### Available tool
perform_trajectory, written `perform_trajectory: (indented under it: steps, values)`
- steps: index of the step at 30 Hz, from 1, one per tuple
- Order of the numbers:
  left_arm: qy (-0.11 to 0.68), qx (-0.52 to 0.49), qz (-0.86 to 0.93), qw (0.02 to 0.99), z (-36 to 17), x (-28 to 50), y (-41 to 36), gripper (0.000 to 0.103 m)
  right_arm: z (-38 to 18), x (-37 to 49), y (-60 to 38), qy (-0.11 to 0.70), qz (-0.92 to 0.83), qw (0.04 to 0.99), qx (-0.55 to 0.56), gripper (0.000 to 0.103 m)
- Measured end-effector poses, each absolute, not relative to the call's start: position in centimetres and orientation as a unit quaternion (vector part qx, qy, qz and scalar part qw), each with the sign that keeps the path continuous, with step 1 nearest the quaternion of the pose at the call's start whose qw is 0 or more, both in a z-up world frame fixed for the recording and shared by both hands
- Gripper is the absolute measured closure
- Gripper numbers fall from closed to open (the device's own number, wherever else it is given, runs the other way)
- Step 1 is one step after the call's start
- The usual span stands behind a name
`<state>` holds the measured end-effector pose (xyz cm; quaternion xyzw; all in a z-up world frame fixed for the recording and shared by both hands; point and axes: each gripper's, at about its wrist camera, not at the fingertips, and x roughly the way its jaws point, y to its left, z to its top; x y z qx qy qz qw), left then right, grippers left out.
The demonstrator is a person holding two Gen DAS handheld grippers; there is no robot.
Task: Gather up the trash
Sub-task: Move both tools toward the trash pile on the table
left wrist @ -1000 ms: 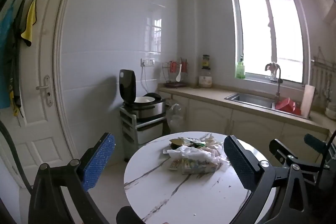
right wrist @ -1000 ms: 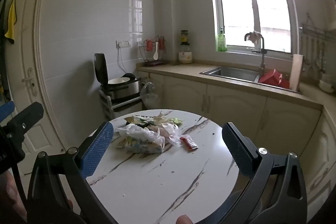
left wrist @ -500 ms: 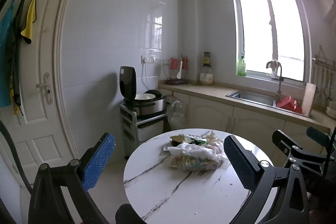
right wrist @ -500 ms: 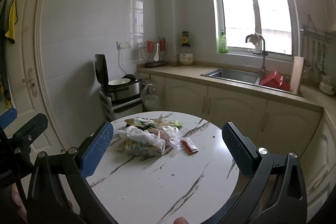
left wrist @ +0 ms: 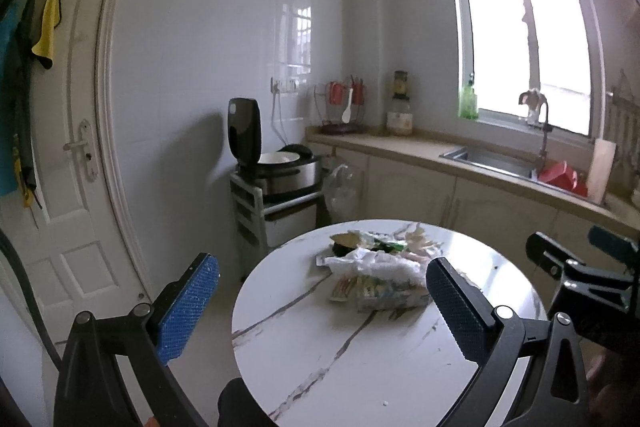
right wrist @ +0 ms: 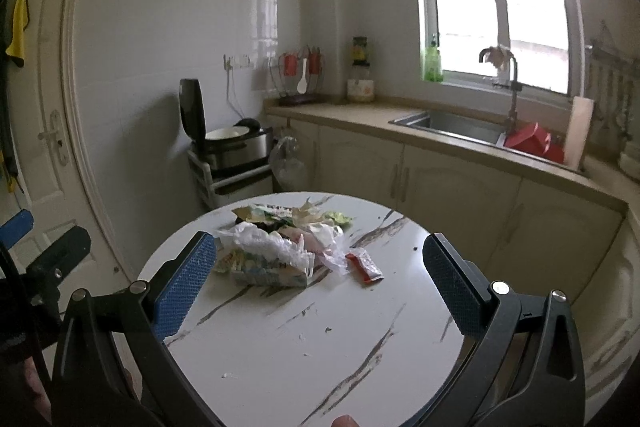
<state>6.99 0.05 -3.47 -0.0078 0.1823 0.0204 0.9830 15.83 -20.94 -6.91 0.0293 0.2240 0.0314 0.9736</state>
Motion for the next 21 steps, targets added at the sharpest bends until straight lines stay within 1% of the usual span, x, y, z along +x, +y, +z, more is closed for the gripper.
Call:
perform_trajectory:
  steps: [6, 12, 21]
  values:
    - [0.192, 0.002, 0.018, 0.981, -4.4, 11.1, -0.7, 0.001, -7.3, 18.0, -20.5, 0.226, 0.036, 0.973, 0.018, 0.000]
    - [0.216, -0.002, 0.004, 0.976, -5.3, 15.5, -0.3, 0.001, -8.8, 21.5, -20.6, 0.255, 0.036, 0.966, 0.018, 0.000]
    - [0.289, -0.016, -0.005, 0.957, -7.2, 22.2, 0.8, 0.001, -12.0, 26.8, -21.9, 0.308, 0.034, 0.950, 0.028, 0.000]
